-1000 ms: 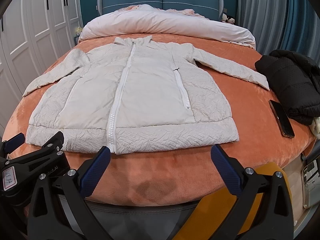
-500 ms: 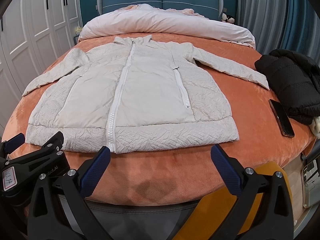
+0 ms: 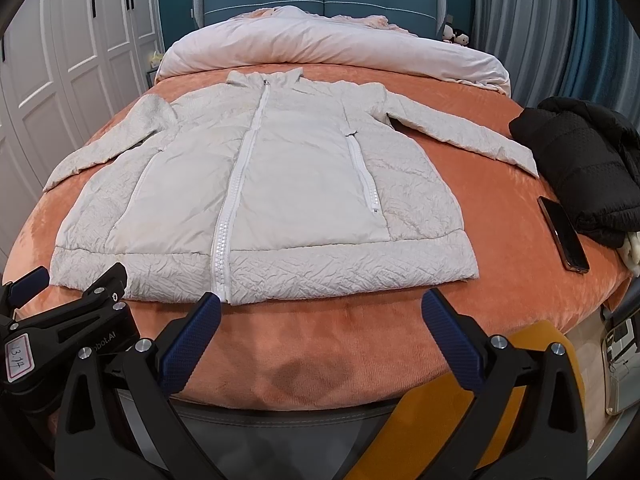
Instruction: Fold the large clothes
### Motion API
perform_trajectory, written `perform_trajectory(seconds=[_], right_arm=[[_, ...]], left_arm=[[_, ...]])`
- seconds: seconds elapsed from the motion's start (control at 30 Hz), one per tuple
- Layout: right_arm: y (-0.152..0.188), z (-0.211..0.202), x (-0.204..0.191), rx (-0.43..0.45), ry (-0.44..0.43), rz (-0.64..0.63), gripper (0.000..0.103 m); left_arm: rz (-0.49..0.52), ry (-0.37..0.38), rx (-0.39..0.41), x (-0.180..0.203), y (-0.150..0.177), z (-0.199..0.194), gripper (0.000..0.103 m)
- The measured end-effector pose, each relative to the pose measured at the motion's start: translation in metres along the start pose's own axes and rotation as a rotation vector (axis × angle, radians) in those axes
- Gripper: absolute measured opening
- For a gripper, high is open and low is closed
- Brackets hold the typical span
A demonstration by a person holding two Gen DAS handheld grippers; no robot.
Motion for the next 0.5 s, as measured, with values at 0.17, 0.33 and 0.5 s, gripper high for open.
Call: perform_trajectory(seconds=[0.17,0.33,0.5], right_arm=[[-0.0006,0.0003,-0.0006,0.0,-0.001,0.001,0.098],[0.0001,0.0002,-0.0002,-0.001,0.0,0.001,0.098],[0.0033,0.0018,-0.0006,-0.006,0.001,0.001,0.098]], left_arm=[[0.0,0.0,0.0,0.0001,-0.0002,0.0001,0.093],[-0.001,0.0,-0.003,-0.0008,0.0014,0.0012,0.093],[0.003,-0.001,-0.007,-0.0013,0.0048,0.0031,0.093]])
Point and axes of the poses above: each gripper's, at about its wrist camera, not at the fingertips, and z roughly the way its jaws point, x to its right, y to its underside, the point moved 6 cm from there along z, roughly the way its jaws point, and after that the axes turned 15 degrees about x, right-handed, at the moved point
